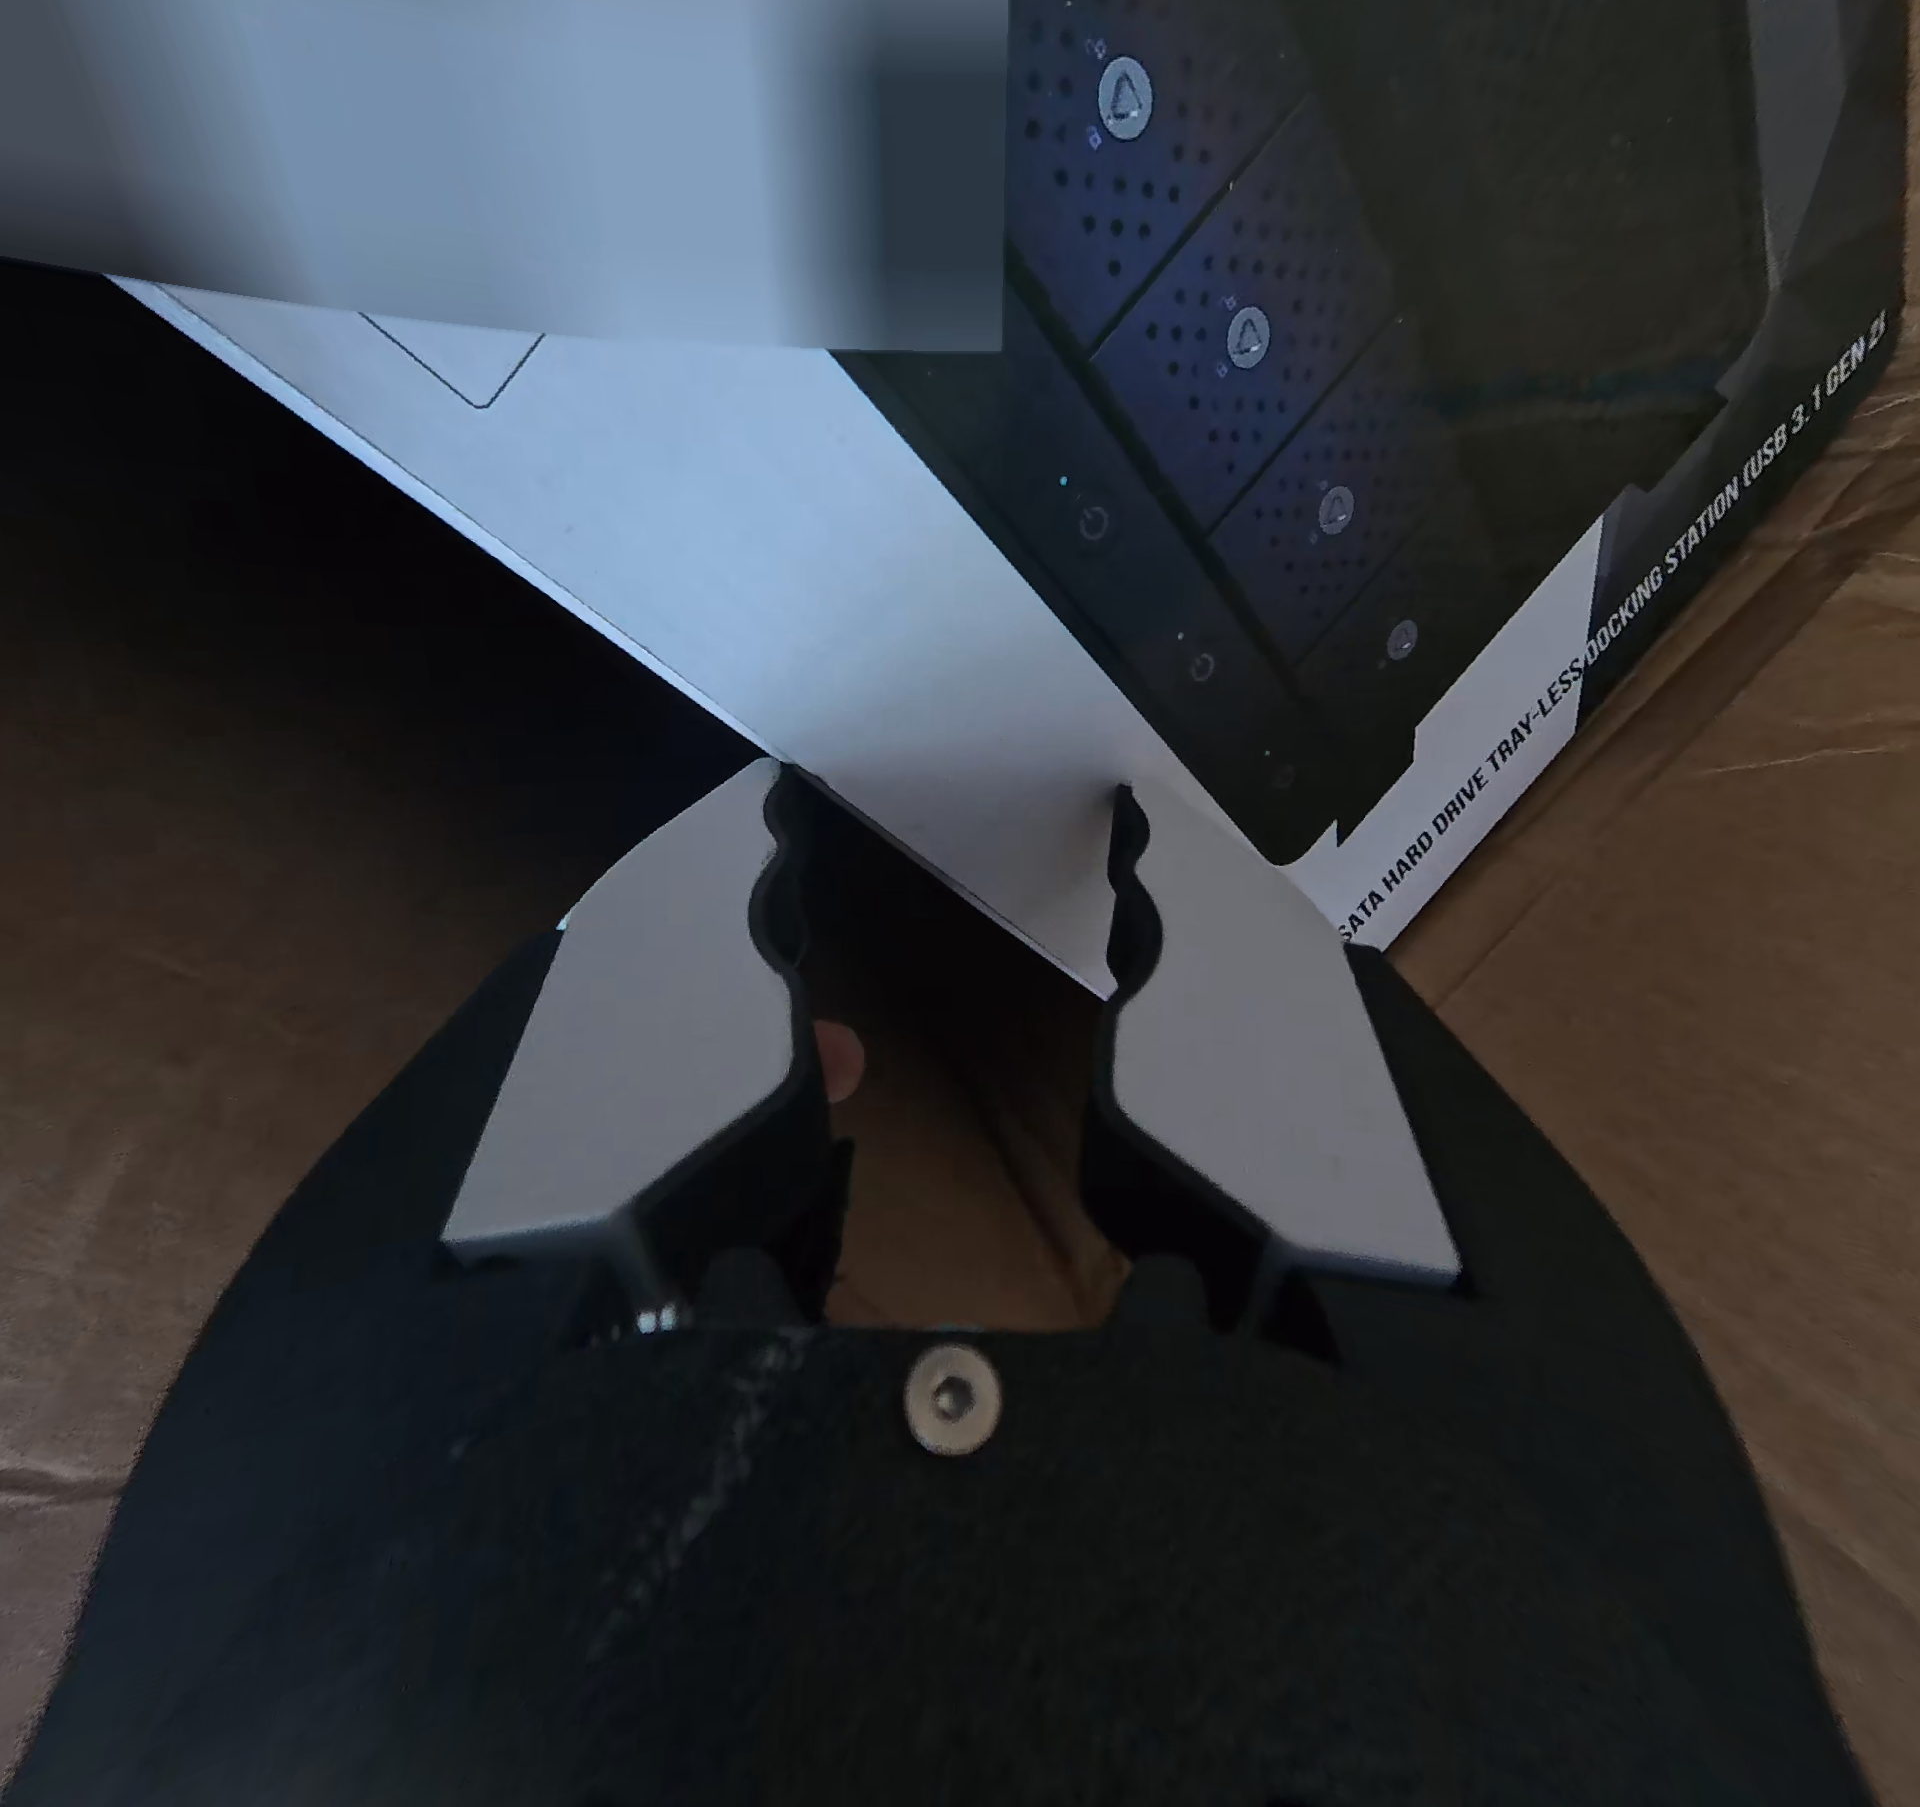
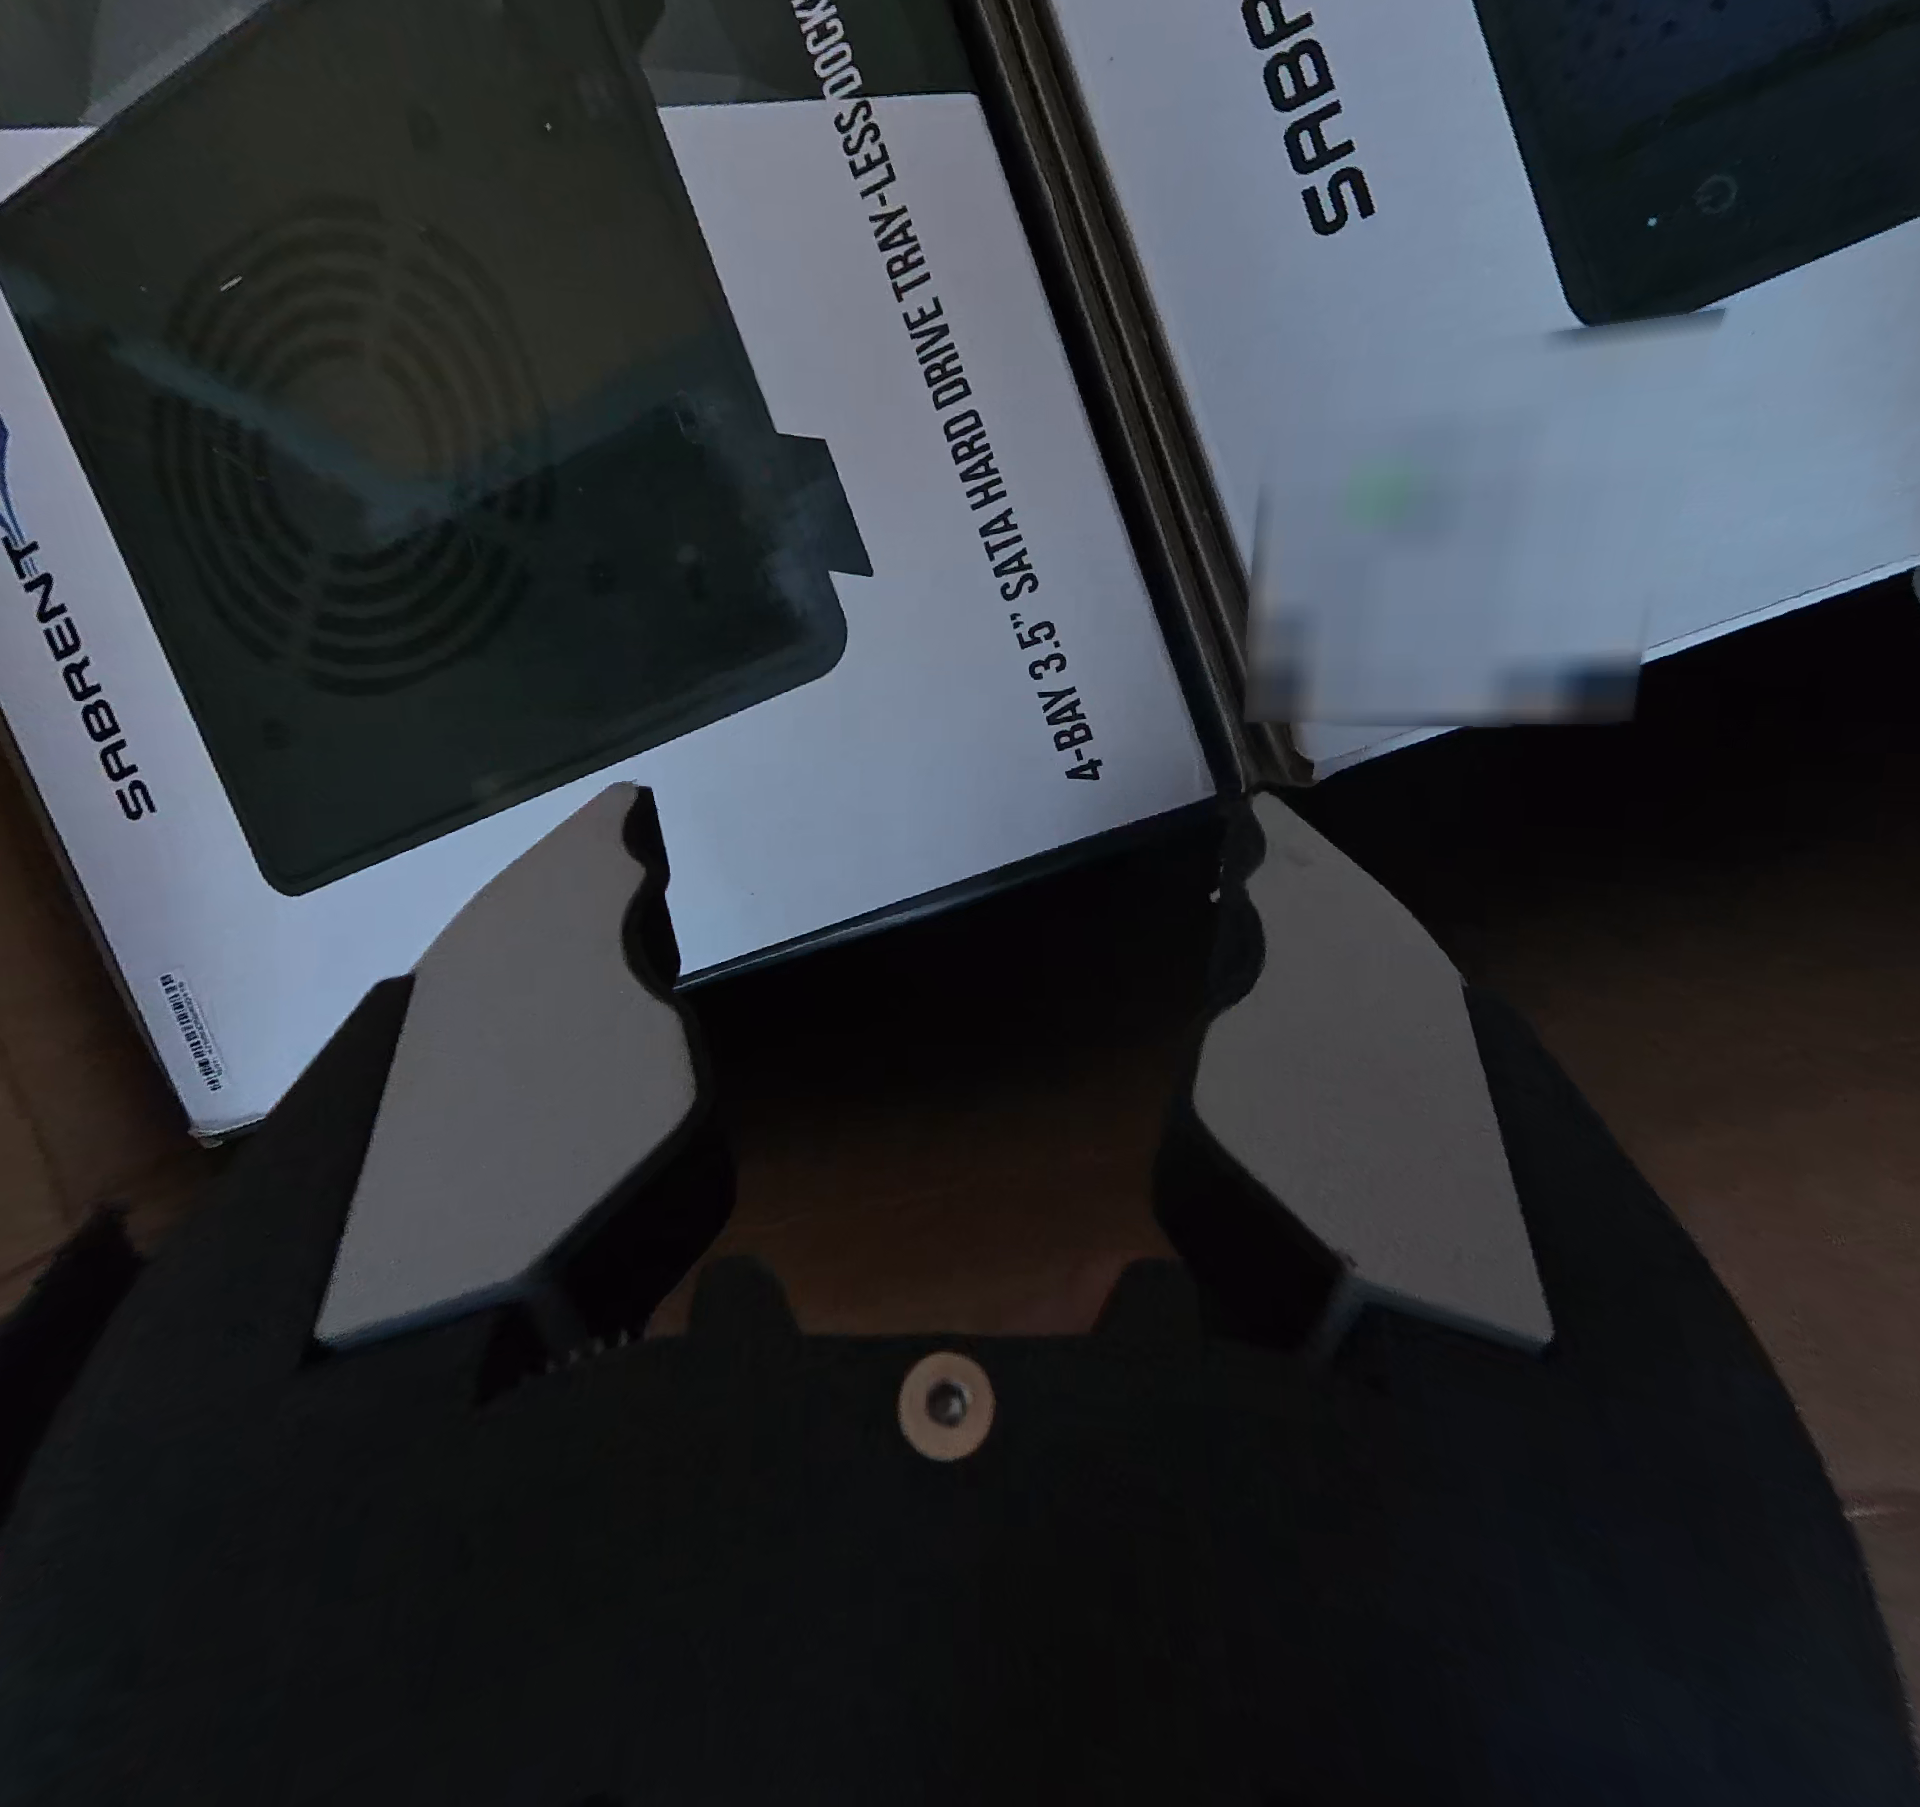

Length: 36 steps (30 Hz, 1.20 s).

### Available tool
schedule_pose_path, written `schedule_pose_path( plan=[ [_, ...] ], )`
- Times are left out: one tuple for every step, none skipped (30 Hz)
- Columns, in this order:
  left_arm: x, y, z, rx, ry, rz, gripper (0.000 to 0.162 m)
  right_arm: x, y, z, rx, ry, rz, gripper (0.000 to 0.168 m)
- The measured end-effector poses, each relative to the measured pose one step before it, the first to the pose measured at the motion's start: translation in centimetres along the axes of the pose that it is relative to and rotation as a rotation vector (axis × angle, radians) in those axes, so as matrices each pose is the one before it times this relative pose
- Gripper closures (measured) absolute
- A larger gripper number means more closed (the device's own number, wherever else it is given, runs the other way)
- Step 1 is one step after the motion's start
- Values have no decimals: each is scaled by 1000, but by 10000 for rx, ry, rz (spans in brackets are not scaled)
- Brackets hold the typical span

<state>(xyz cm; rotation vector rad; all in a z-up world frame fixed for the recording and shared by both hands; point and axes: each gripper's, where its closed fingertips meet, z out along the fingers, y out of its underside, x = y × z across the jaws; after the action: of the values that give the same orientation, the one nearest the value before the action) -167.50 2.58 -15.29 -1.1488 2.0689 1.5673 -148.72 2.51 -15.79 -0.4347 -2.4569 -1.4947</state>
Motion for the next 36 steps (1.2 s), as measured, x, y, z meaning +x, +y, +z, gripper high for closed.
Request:
schedule_pose_path(
  plan=[
    [11,-16,8,2,-66,-51,105,-95,87,-30,-58,-86,119,69],
    [19,-6,28,-14,-64,-99,105,-150,-24,5,-21,-41,-16,68],
    [29,-16,17,9,-62,-84,105,-28,-57,61,-31,100,-111,68],
    [65,-7,3,26,-11,-84,105,20,31,108,-98,168,-176,68],
    [43,-19,-3,41,-32,-71,104,-1,70,86,-123,141,-160,67],
    [28,0,5,27,-34,-66,104,-56,73,33,-81,58,-137,65],
    [7,2,2,-7,-14,-50,104,-9,38,14,-6,38,-83,66],
    [2,-1,4,-9,-8,-21,104,45,28,-7,17,21,-74,67],
    [-7,-10,9,-10,4,-42,104,61,58,-17,-18,-13,-121,68],
    [5,4,-5,-29,-7,-12,104,196,30,-24,-31,22,-106,72],
    [10,11,10,-24,0,-38,104,260,10,-42,-22,15,-64,76],
    [10,11,-6,-3,-7,-37,104,244,-60,-14,0,-46,4,77],
    [-6,-3,8,1,2,-35,105,51,-18,77,-53,-180,8,78],
    [-14,12,9,-6,4,-36,105,3,46,103,-194,-146,-131,78],
    [-22,45,26,-53,-16,-9,105,18,197,59,-344,-72,-394,77],
    [12,39,32,-63,-3,-27,105,35,264,9,-389,-104,-503,78],
    [38,8,17,-25,0,-47,105,129,188,-76,-269,-171,-350,82],
    [46,8,-17,8,5,-57,106,106,39,-148,-70,-288,-35,86],
    [41,18,-6,35,-15,-70,106,-26,-45,-143,28,-319,137,86],
    [40,16,-5,50,-2,-75,106,-190,97,-86,-67,-204,-92,83],
    [26,-6,16,66,-30,-37,106,-346,205,-33,-182,-76,-336,79],
    [27,2,5,62,-35,-1,106,-520,179,-23,-168,-81,-285,71],
    [17,-20,-5,40,-4,-30,106,-562,109,25,-126,-71,-147,62],
    [32,17,19,24,-38,-62,105,-472,61,98,-76,-3,-40,54],
    [60,12,38,39,-64,-83,105,-377,19,106,-8,36,50,48],
    [61,8,21,90,-55,-44,104,-207,-12,75,53,41,94,47],
    [39,-17,4,111,-28,-36,104,-77,-51,-13,101,-20,80,46],
    [-1,-27,21,141,32,-61,104,292,-247,-106,286,-49,218,54],
    [0,-19,29,49,12,-21,104,747,-524,-254,605,-80,749,71],
    [-12,-21,-6,-75,-11,-26,104,772,-723,-368,762,-210,1317,81],
    [-13,-85,8,-52,-17,-12,103,562,-912,-585,826,-213,1668,88],
    [-3,-18,-9,-75,-29,82,103,273,-1199,-812,891,-88,1777,78],
    [-32,-6,17,-125,-40,82,103,-283,-1359,-787,849,-109,1673,65],
    [9,-17,7,53,6,54,102,-809,-1678,-531,1027,-169,1508,63],
    [20,-24,8,180,-5,57,101,-850,-1932,-112,1312,-30,1417,63],
    [55,-44,38,163,-93,-39,100,-667,-1594,330,1180,124,1303,61]
  ],
)
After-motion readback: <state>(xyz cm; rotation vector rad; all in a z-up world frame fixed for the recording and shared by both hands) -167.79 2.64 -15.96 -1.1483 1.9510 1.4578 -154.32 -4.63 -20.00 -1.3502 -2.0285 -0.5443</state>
